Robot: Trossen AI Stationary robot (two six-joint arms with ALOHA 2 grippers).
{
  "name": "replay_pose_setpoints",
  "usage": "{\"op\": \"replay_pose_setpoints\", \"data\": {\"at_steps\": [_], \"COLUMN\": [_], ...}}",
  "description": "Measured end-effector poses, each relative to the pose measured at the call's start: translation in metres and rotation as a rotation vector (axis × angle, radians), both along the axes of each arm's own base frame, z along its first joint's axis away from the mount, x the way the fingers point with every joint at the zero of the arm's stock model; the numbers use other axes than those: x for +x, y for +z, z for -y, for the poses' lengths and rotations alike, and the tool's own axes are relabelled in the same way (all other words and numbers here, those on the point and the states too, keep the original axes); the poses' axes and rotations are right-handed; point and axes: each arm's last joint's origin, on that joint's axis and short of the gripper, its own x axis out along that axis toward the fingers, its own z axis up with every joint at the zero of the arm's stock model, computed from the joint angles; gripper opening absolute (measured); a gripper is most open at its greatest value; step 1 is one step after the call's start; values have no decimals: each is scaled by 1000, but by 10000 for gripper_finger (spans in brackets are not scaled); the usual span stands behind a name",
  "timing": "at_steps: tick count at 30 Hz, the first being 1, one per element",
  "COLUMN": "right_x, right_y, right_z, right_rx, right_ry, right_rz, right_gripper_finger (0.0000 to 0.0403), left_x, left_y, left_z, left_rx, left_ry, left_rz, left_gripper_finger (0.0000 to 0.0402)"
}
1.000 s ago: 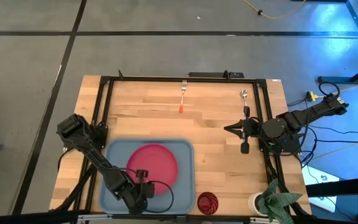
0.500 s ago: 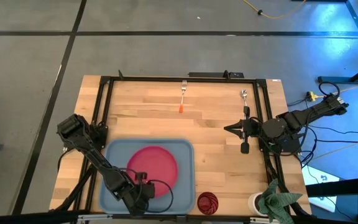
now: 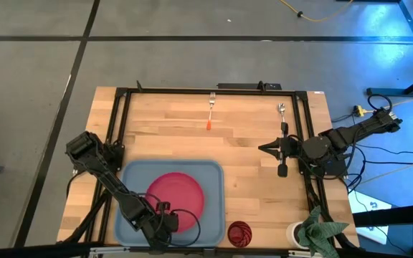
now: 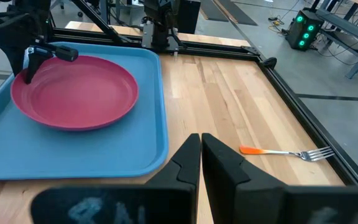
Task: Pick and place plate/cup/fork/spoon on tray
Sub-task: Put the red plate on the center of the blue serving tray, then move the blue serving tray to the center of the table
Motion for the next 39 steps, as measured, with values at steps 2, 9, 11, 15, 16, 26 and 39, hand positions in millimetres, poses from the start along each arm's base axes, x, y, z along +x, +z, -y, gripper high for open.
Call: {"op": "replay_pose_setpoints", "data": {"at_steps": [2, 9, 11, 15, 16, 26, 39], "right_x": [0, 0, 0, 0, 0, 0, 0], "right_y": [0, 0, 0, 0, 0, 0, 0], "right_z": [0, 0, 0, 0, 0, 0, 0], "right_rx": [1, 1, 1, 1, 1, 0, -3], "right_ry": [-1, 0, 0, -1, 0, 0, 1], "right_rz": [0, 0, 0, 0, 0, 0, 0], "right_gripper_finger": [21, 21, 21, 21, 21, 21, 21], "left_x": [0, 2, 2, 2, 2, 3, 6], "left_y": [0, 0, 0, -1, -1, 0, 0], "left_z": [0, -2, -3, -3, -4, -4, -6], "left_rx": [-5, -2, 3, 9, 9, 16, 10], "left_ry": [10, 13, 13, 17, 19, 31, 47], "left_rz": [-3, -4, -9, -6, -6, 7, 6], "left_gripper_finger": [63, 48, 46, 45, 45, 52, 88]}}
